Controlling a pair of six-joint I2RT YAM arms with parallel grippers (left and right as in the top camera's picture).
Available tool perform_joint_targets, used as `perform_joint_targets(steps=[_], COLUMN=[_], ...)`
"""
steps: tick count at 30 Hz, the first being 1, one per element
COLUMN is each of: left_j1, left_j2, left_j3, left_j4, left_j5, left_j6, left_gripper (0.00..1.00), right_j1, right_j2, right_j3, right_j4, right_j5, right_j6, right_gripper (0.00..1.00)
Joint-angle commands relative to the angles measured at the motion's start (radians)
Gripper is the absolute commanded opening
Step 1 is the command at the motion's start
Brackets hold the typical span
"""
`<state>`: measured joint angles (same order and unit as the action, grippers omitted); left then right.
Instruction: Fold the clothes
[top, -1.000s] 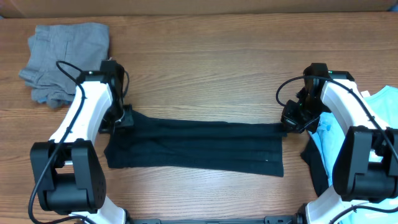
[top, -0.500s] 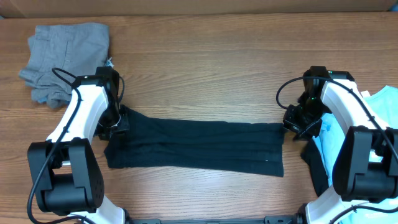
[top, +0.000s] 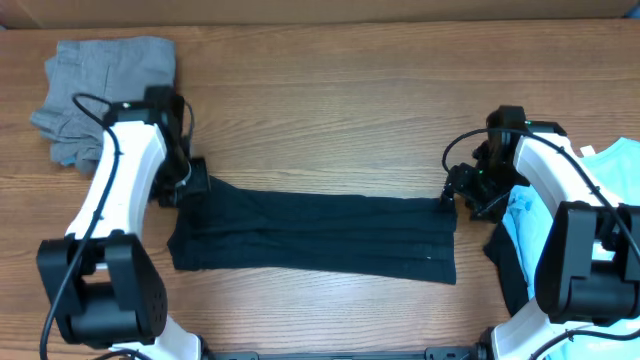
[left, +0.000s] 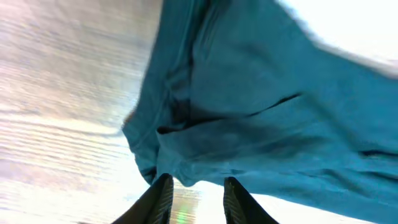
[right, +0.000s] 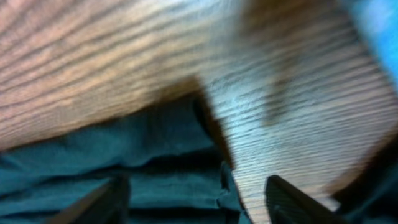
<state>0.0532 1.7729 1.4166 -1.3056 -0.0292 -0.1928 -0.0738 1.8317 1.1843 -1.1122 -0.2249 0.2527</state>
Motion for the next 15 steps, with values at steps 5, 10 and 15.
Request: perform_joint_targets(steps=[5, 10, 15], left_j1=[0.003, 0.003, 0.003], left_j2=[-0.175, -0.235, -0.242], left_j3=[0.18, 0.182, 0.181], left_j4=[-0.04, -0.053, -0.067], left_j5=[0.03, 0.029, 0.03], left_j6=[0.035, 0.036, 0.035], left_gripper=[0.43, 0.44, 0.43], right_j1=[-0.018, -0.018, -0.018], right_j2=[-0.018, -0.018, -0.018], right_j3=[-0.113, -0.229, -0.312], right_j4=[0.073, 0.147, 0.168], right_j5=[-0.108, -0.106, -0.118], right_j6=[-0.078, -0.066, -0.055], right_gripper=[0.78, 0.77, 0.64])
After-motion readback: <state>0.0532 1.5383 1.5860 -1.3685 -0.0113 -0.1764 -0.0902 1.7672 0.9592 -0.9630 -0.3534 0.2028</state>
